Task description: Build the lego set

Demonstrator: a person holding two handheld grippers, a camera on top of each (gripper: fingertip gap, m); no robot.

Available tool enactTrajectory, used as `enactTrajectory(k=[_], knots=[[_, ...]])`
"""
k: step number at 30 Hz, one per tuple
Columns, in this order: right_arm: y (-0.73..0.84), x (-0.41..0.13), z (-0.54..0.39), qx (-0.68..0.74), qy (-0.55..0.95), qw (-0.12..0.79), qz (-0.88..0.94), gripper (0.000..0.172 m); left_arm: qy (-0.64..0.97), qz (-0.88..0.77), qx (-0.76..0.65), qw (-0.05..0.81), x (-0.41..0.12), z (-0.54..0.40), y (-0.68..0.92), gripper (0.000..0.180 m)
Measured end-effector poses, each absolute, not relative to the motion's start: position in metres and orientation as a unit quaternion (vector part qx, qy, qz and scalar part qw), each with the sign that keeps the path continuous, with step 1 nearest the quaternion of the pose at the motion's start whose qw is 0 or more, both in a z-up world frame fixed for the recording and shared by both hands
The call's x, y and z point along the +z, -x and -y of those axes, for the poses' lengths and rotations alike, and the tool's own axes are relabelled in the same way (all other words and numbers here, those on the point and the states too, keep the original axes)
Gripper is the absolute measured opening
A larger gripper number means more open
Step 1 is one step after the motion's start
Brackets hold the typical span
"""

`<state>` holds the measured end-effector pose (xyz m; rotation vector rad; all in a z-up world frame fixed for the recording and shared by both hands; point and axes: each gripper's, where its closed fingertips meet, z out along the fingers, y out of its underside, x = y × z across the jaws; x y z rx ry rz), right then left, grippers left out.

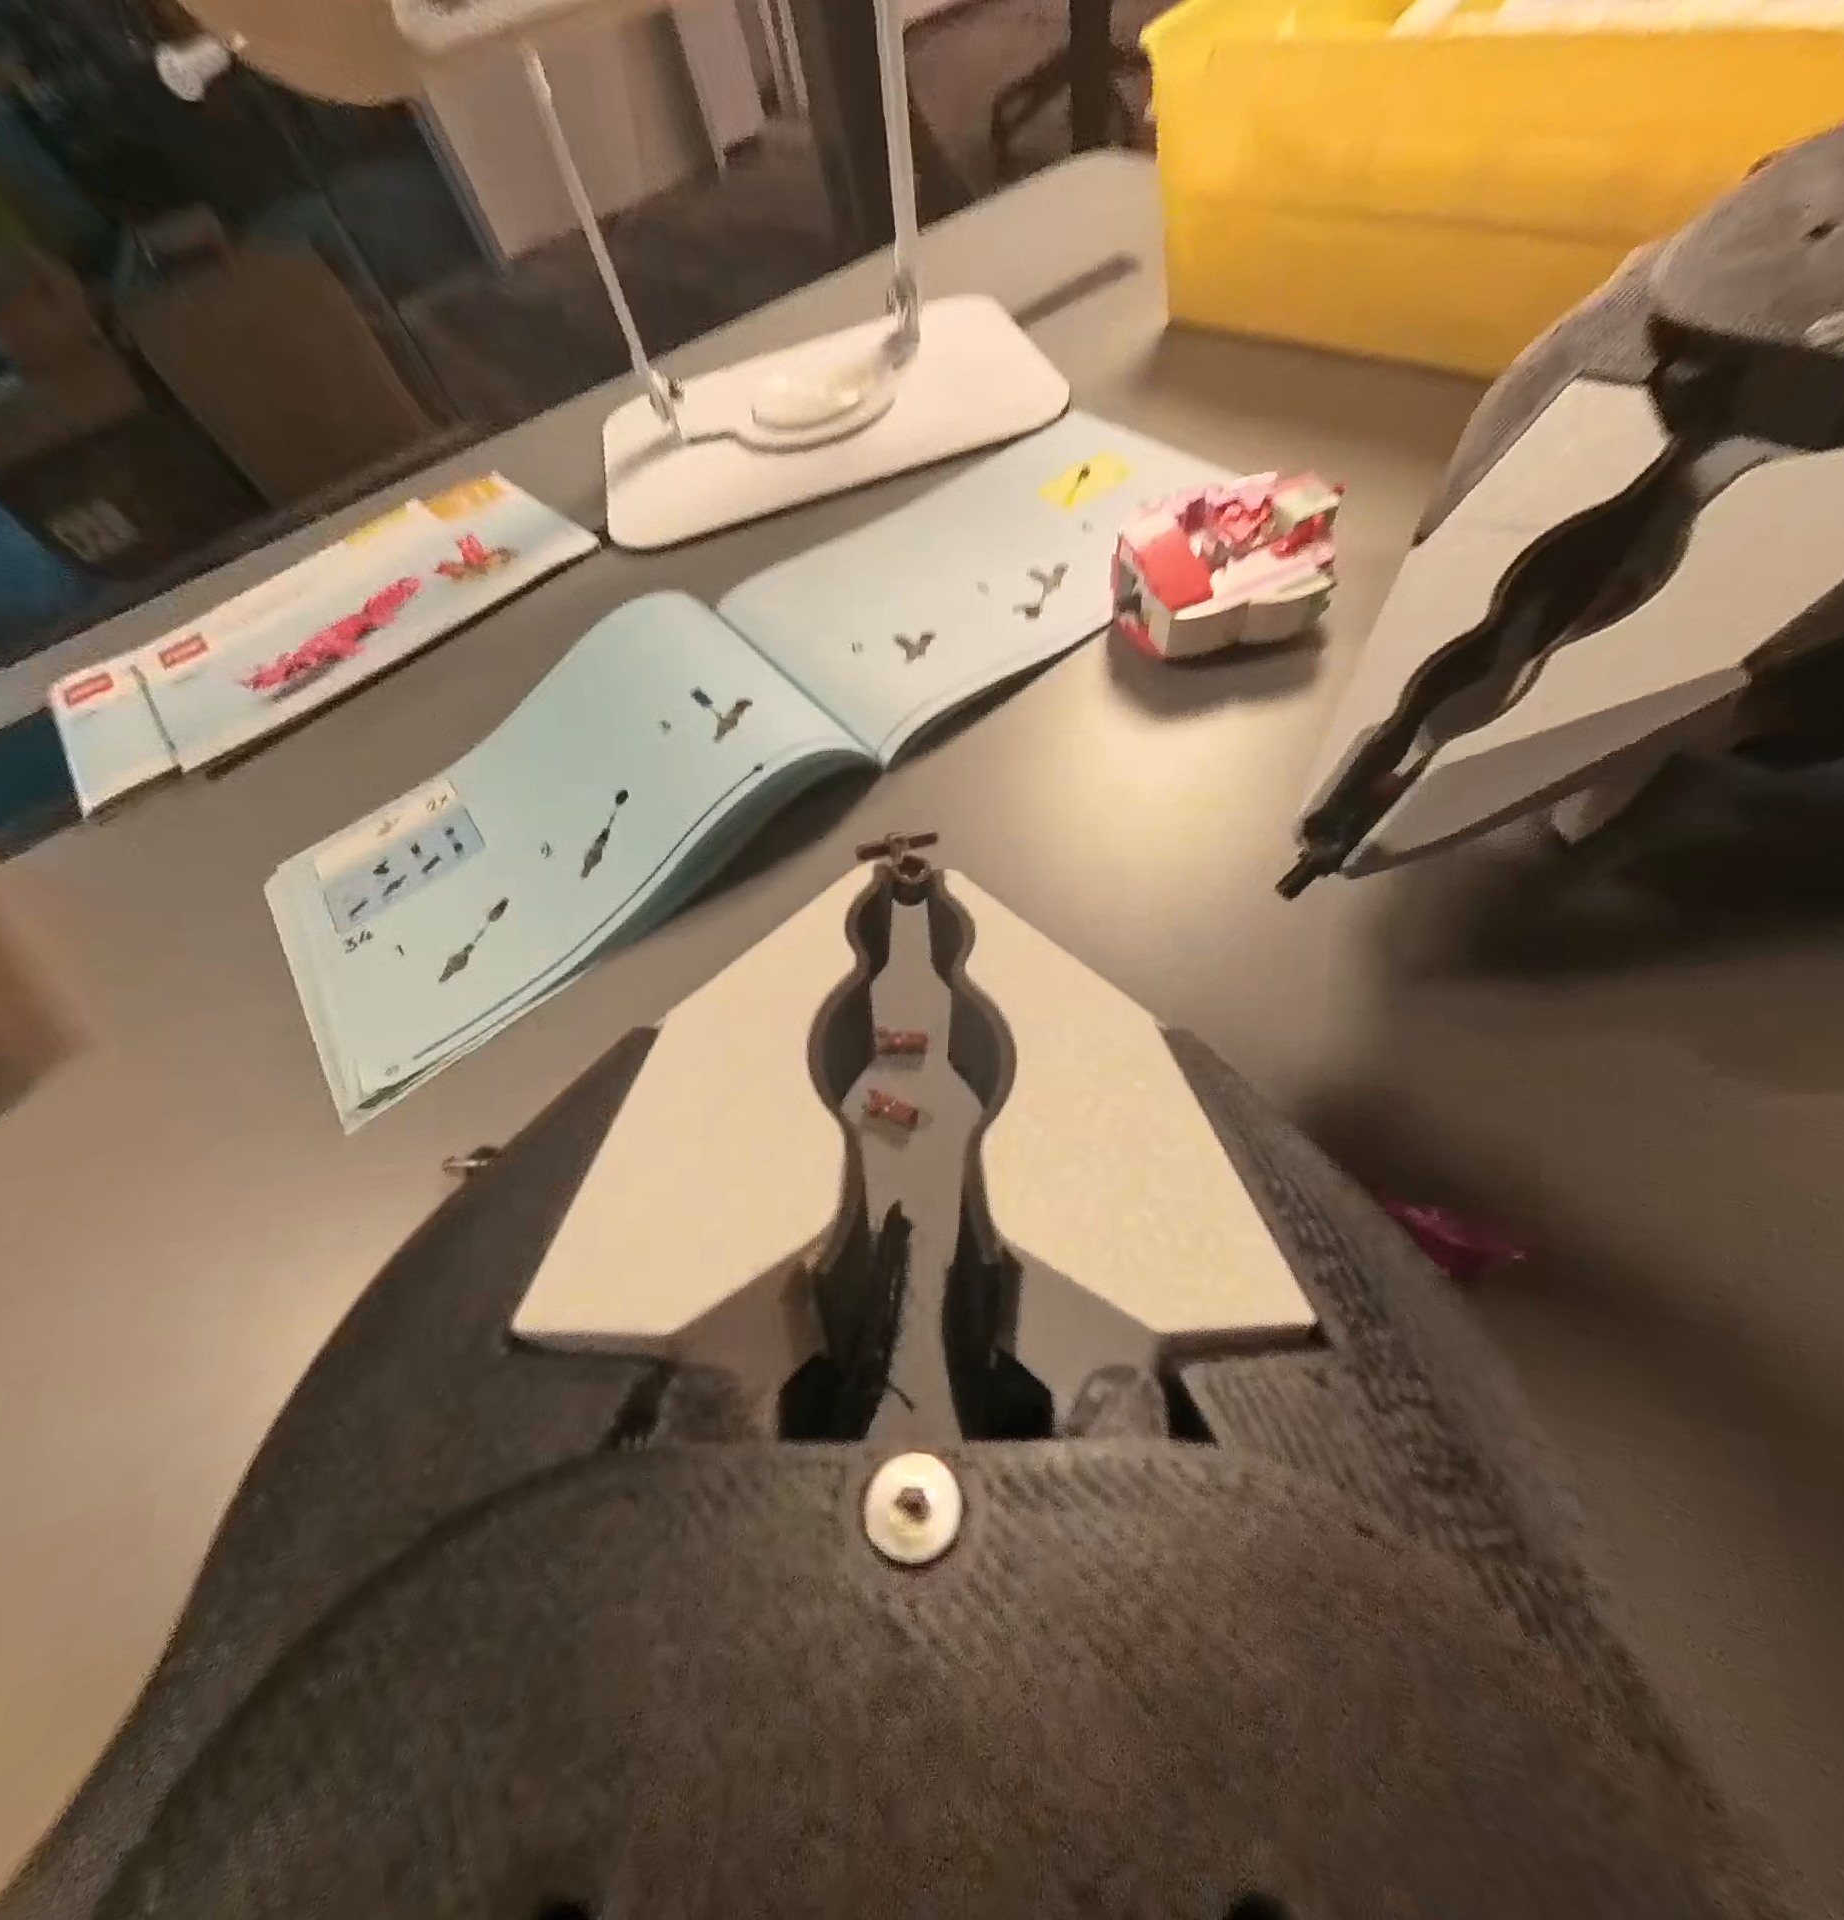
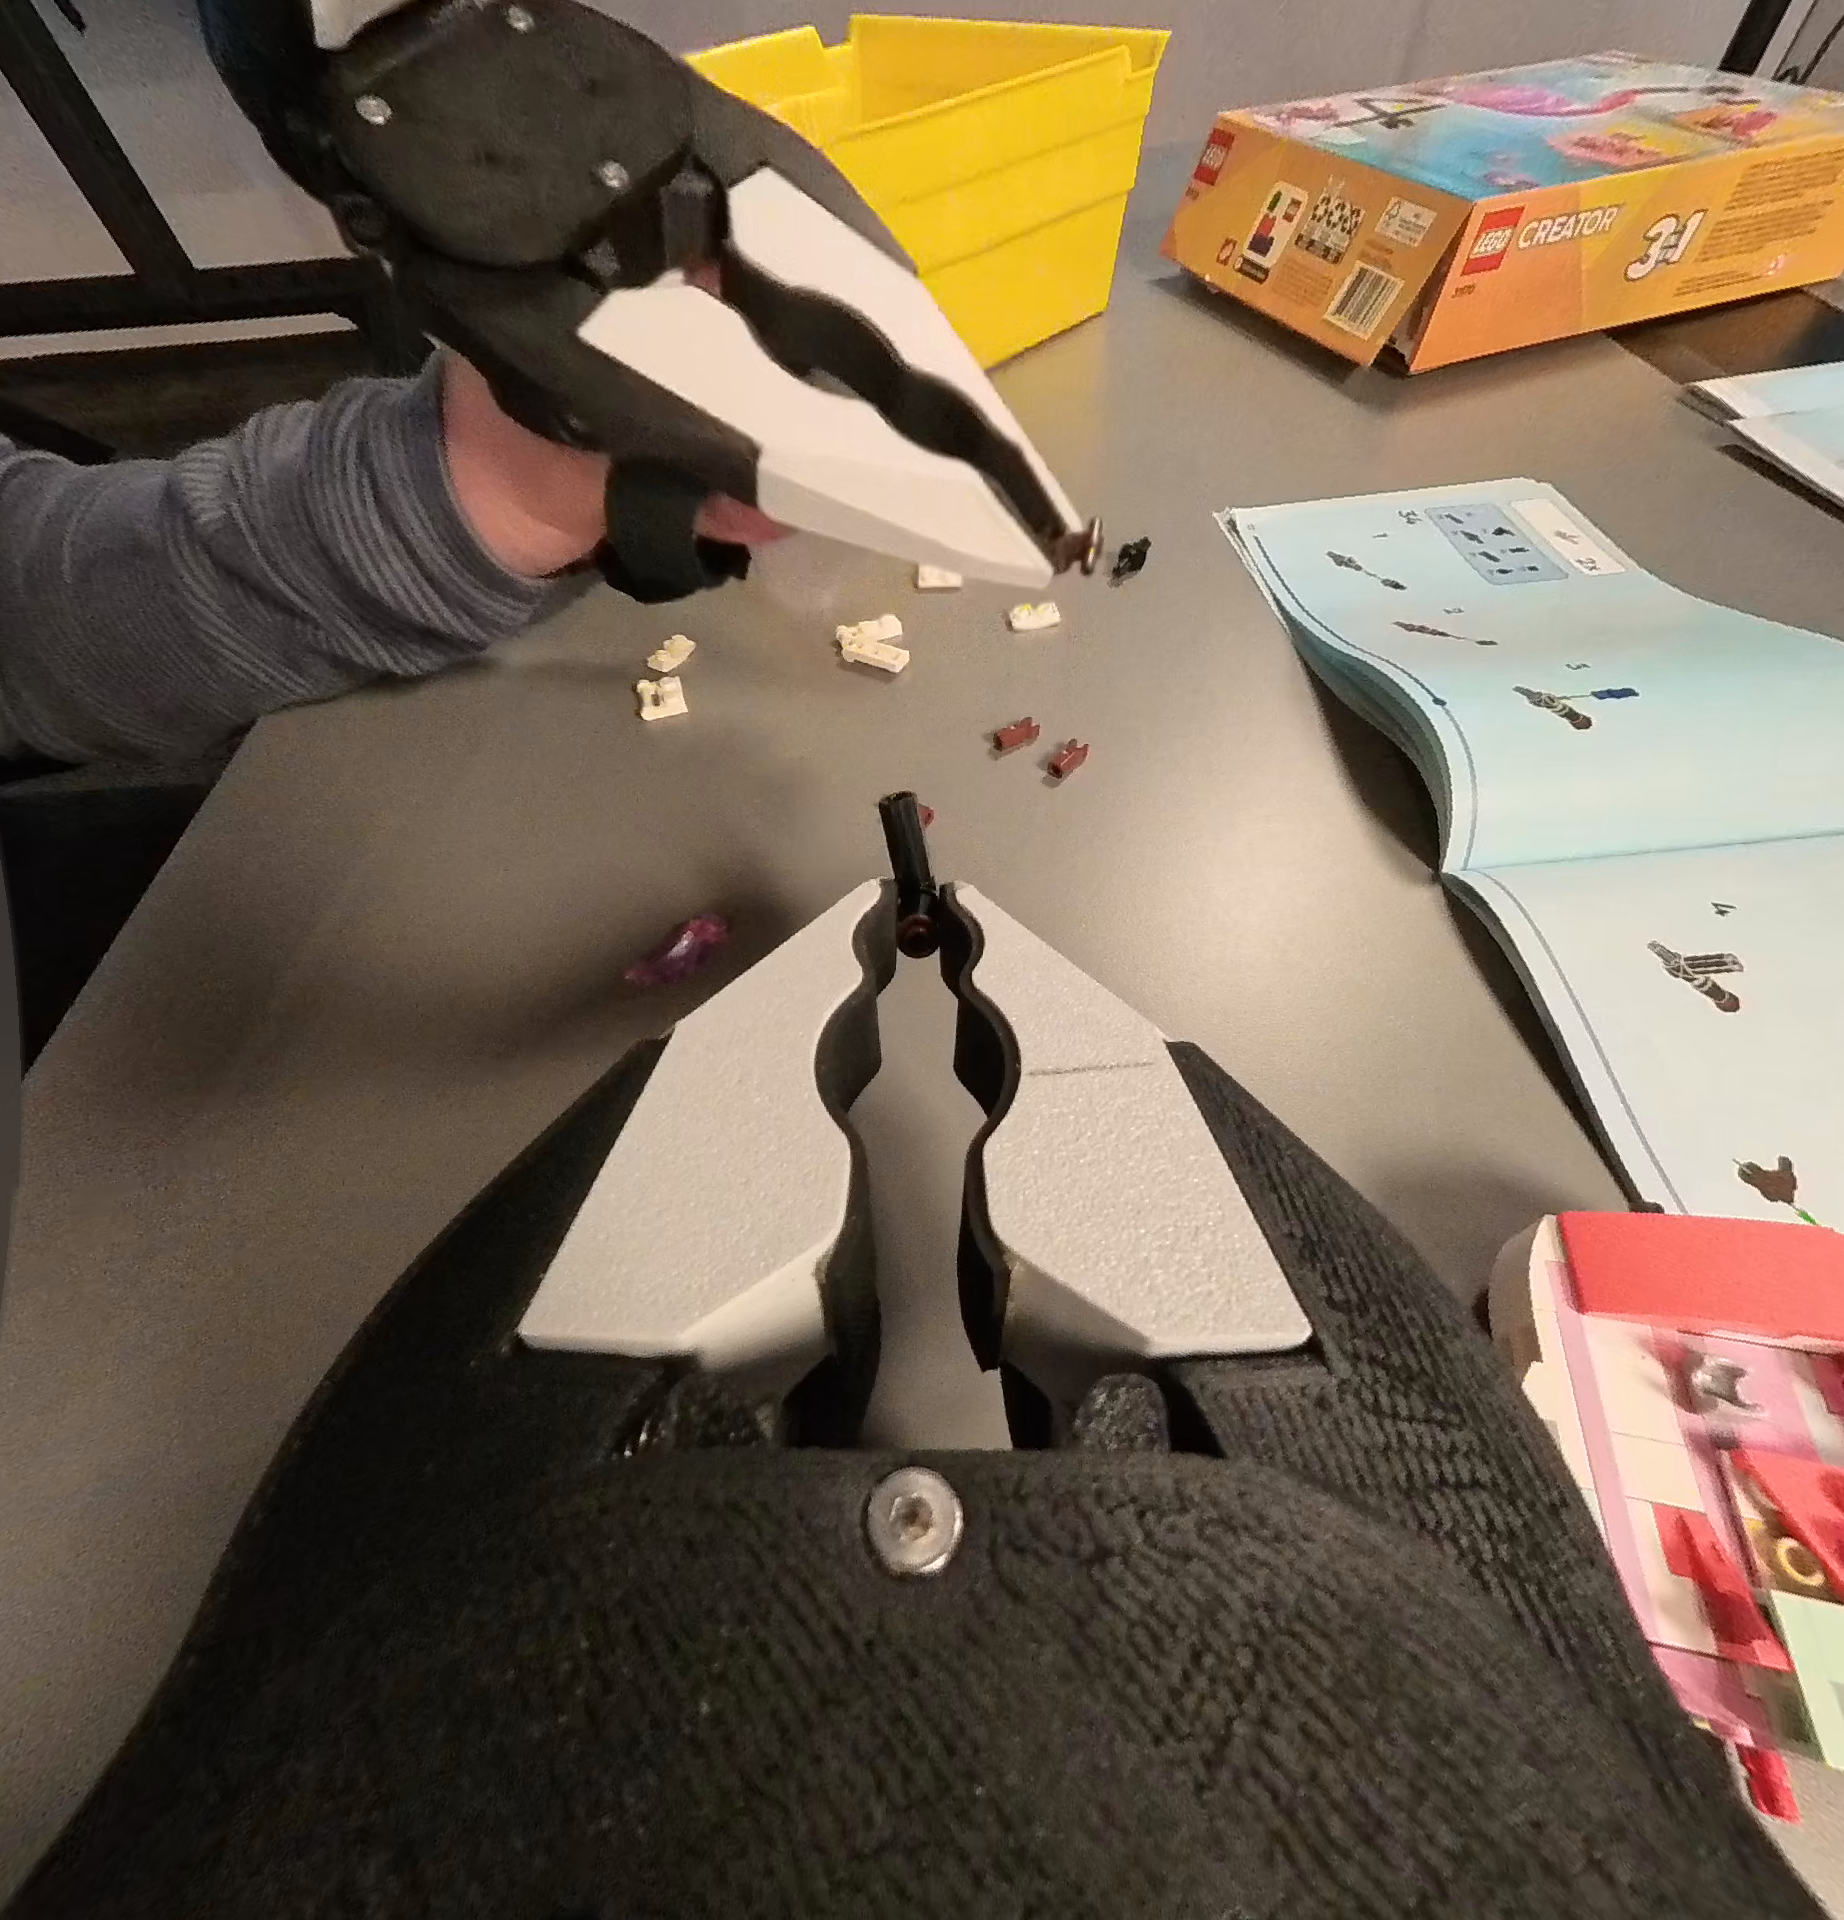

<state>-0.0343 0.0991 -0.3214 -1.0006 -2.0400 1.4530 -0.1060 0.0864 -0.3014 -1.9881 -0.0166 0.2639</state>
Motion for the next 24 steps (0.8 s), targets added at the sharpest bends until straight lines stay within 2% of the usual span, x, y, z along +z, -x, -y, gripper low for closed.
enactTrajectory(k=[10, 18, 24], knots=[[0.033, -0.309, -0.112, 0.561, 0.362, 0.233, 0.707, 0.006, 0.811, 0.018, 0.013, 0.584, -0.297, -0.092, 0.091, 0.006], [0.033, -0.310, -0.111, 0.557, 0.361, 0.232, 0.711, 0.006, 0.812, -0.004, 0.027, 0.583, -0.299, -0.094, 0.085, 0.006], [0.033, -0.311, -0.111, 0.555, 0.361, 0.231, 0.713, 0.006, 0.779, -0.023, 0.075, 0.622, -0.278, -0.090, 0.086, 0.006]])
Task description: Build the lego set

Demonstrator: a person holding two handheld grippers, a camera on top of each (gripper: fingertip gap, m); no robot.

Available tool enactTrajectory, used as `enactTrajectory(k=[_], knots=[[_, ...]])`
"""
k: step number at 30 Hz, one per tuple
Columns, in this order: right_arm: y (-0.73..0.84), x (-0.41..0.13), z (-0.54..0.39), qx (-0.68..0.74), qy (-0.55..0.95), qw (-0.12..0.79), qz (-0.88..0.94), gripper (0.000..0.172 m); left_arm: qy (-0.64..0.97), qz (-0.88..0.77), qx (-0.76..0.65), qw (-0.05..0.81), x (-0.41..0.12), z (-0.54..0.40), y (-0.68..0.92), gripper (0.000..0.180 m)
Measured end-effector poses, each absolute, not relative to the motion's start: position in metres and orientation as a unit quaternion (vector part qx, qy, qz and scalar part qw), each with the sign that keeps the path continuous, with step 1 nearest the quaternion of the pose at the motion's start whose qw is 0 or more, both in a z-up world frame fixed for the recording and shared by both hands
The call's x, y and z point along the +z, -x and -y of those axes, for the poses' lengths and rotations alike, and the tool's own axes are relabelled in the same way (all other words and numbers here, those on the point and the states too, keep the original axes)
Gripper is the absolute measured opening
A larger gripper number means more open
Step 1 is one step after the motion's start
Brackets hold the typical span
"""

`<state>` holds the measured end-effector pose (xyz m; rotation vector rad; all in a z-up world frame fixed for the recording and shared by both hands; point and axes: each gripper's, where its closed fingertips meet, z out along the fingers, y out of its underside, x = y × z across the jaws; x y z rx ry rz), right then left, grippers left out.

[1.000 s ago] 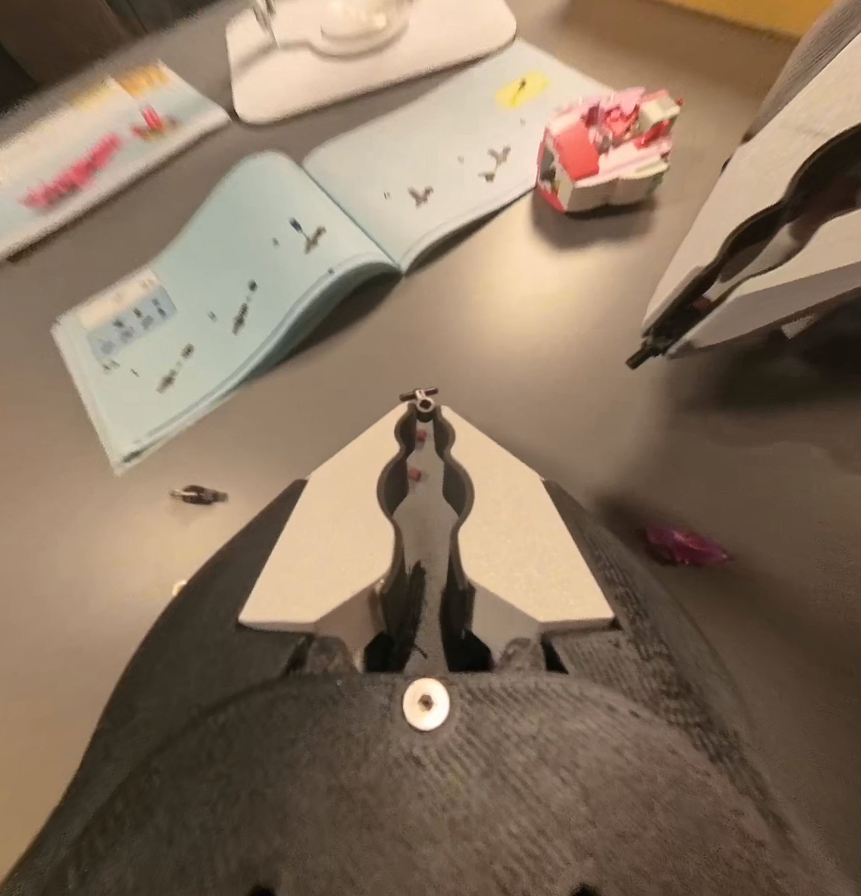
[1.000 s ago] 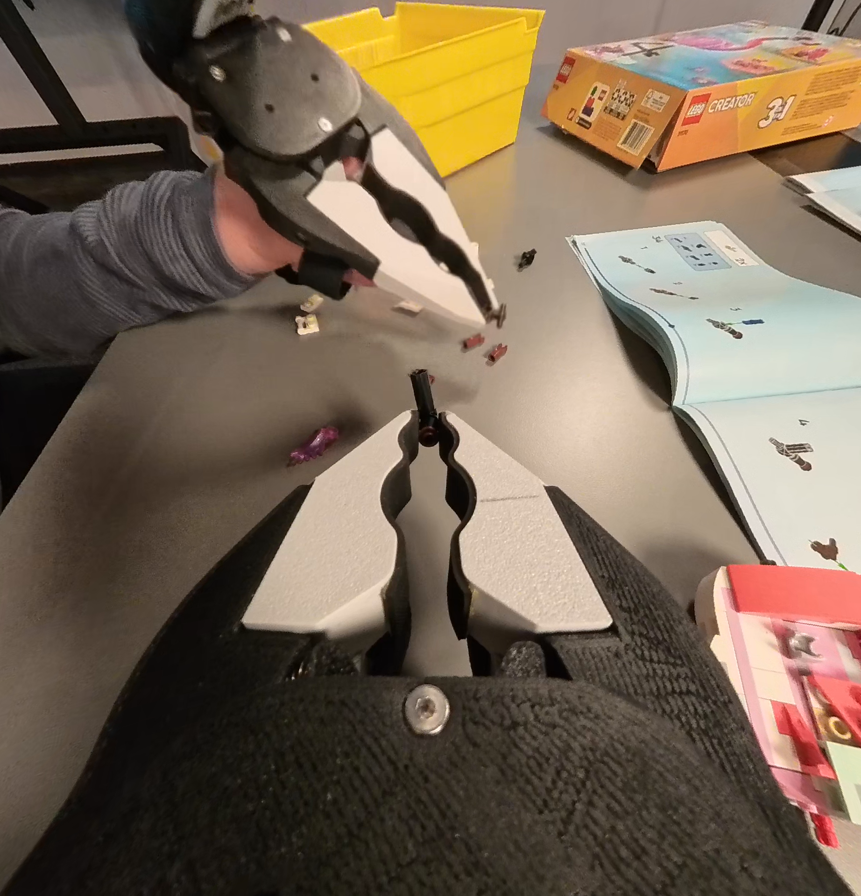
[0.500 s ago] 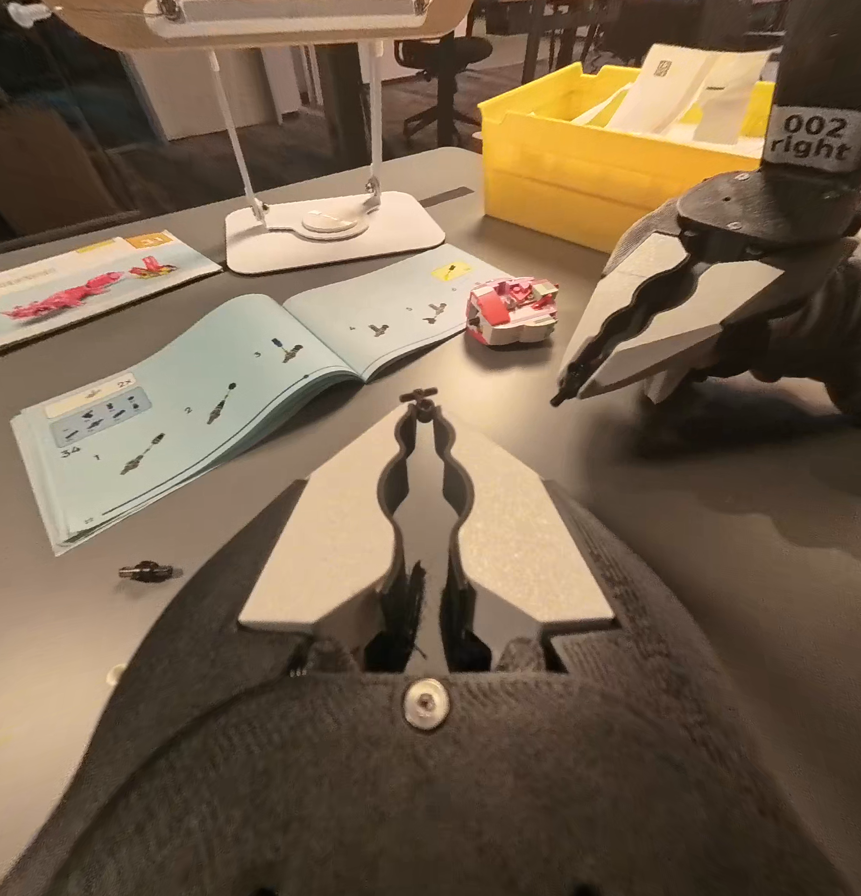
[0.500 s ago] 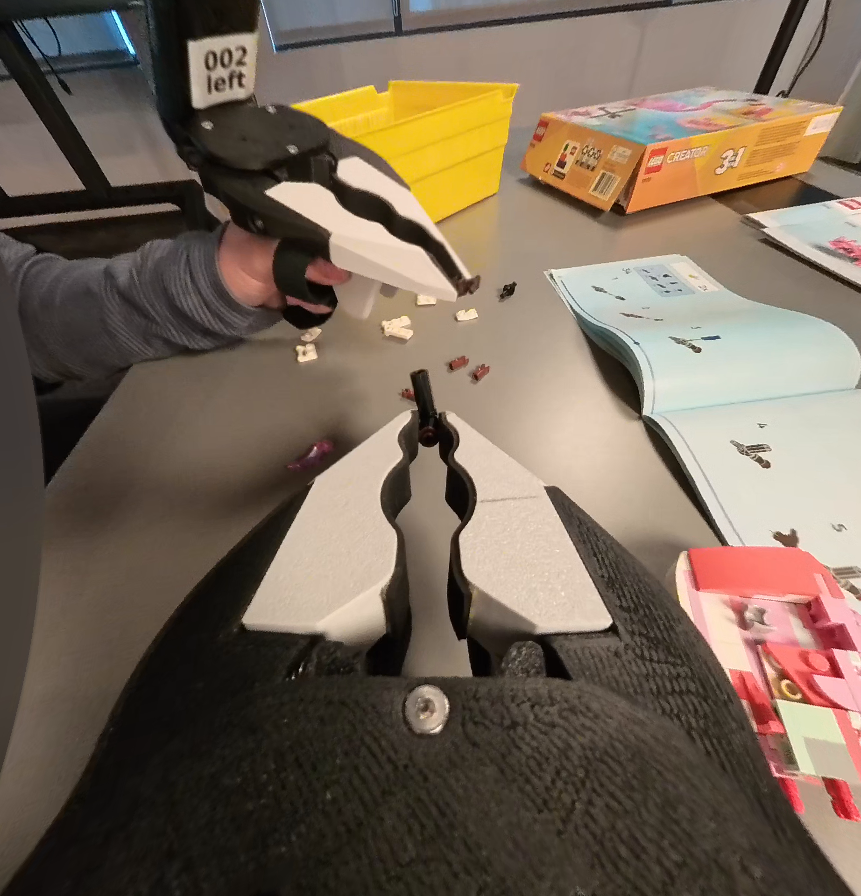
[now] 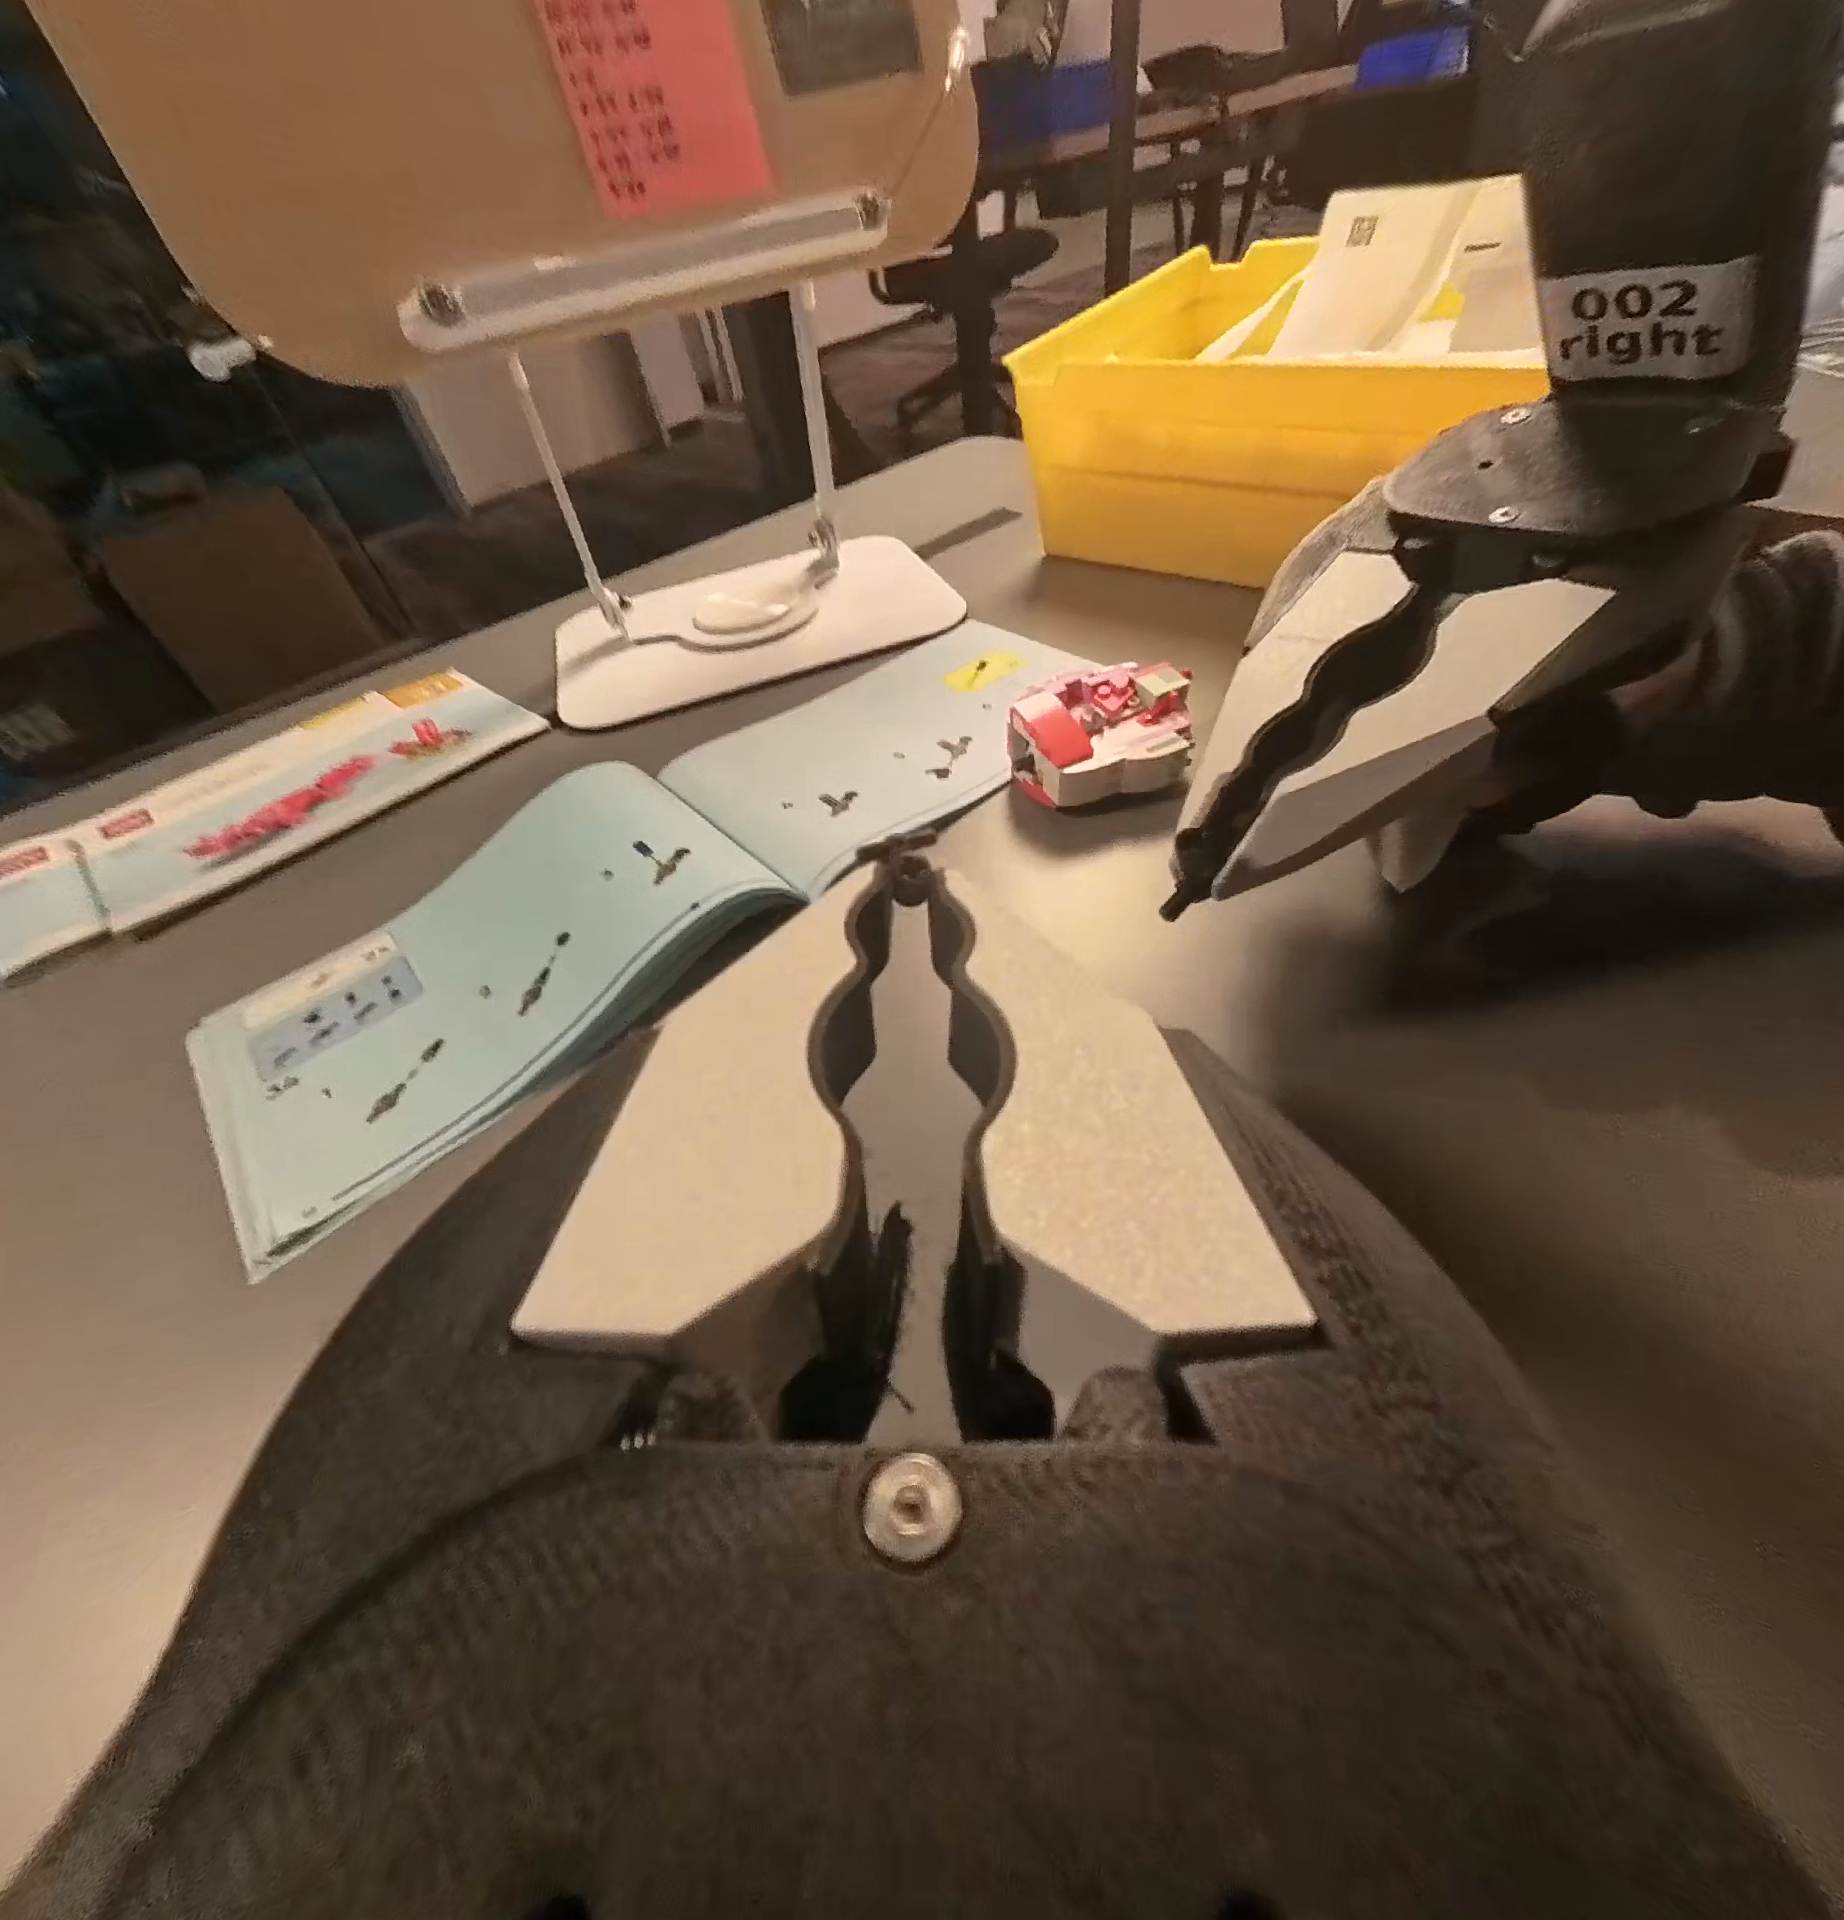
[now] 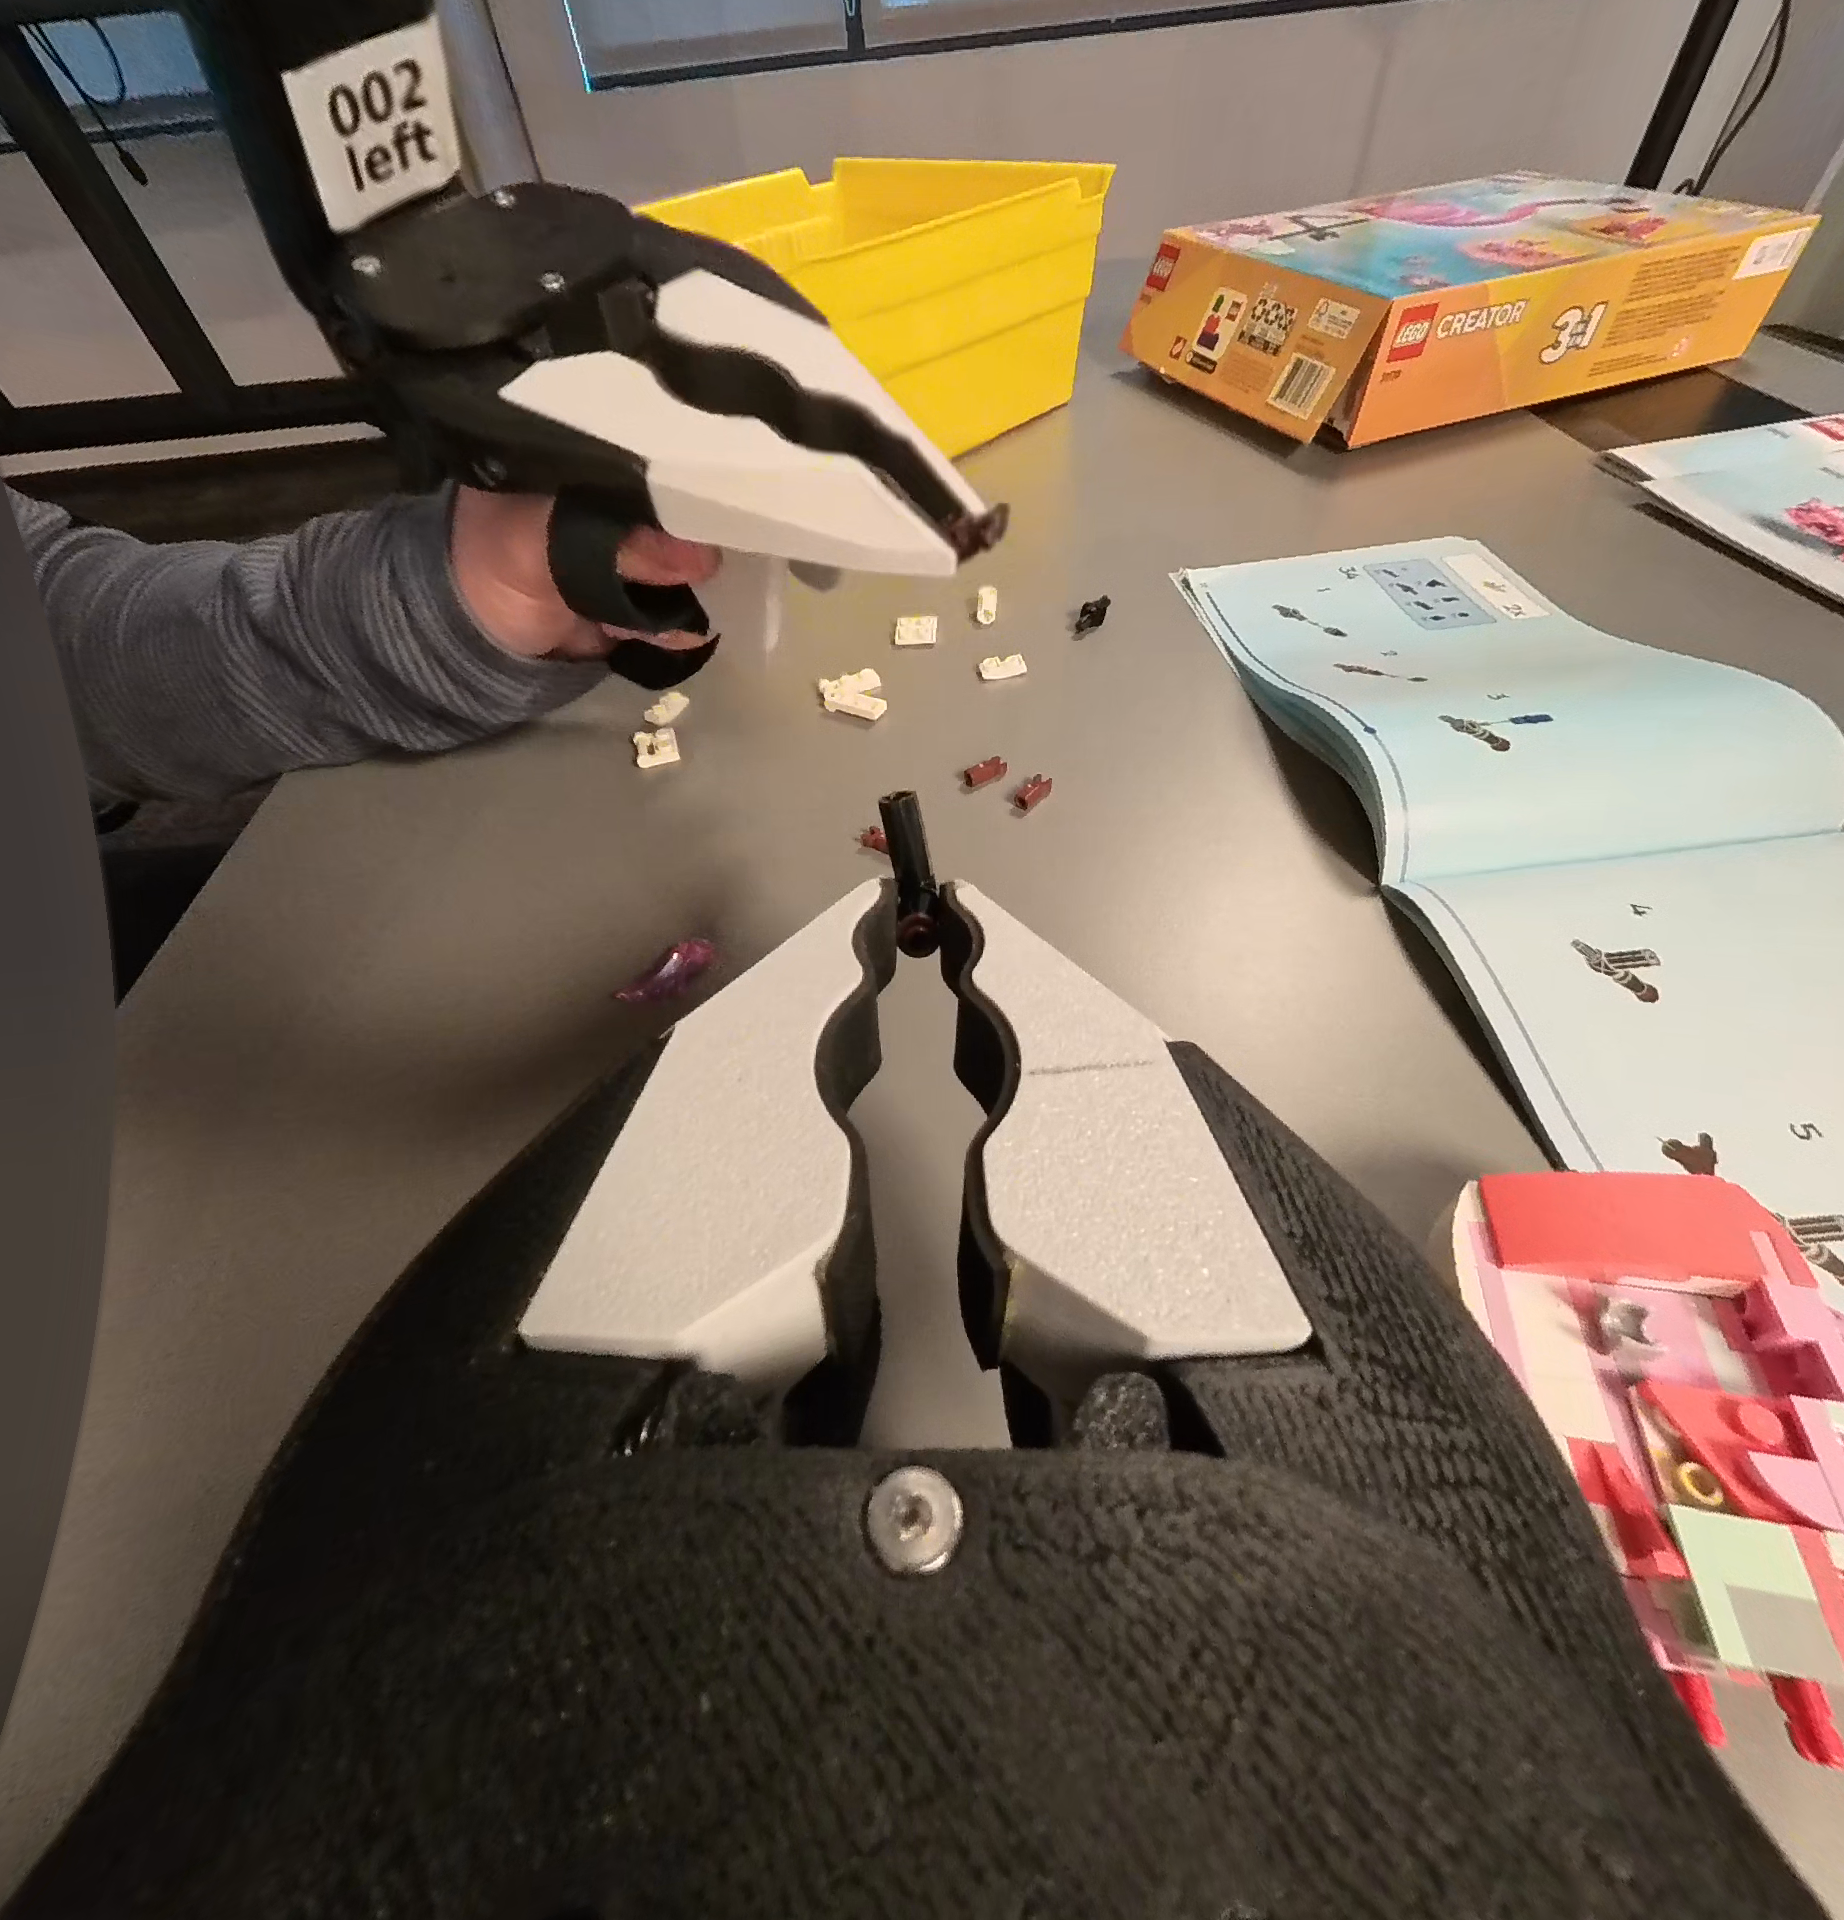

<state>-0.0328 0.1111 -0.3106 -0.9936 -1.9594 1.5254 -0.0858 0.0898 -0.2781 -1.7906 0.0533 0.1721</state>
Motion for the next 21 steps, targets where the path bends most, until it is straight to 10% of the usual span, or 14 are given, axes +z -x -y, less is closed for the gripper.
enactTrajectory(k=[21], knots=[[0.033, -0.313, -0.110, 0.552, 0.365, 0.225, 0.715, 0.006, 0.733, -0.118, 0.242, 0.625, -0.262, -0.087, 0.079, 0.006]])
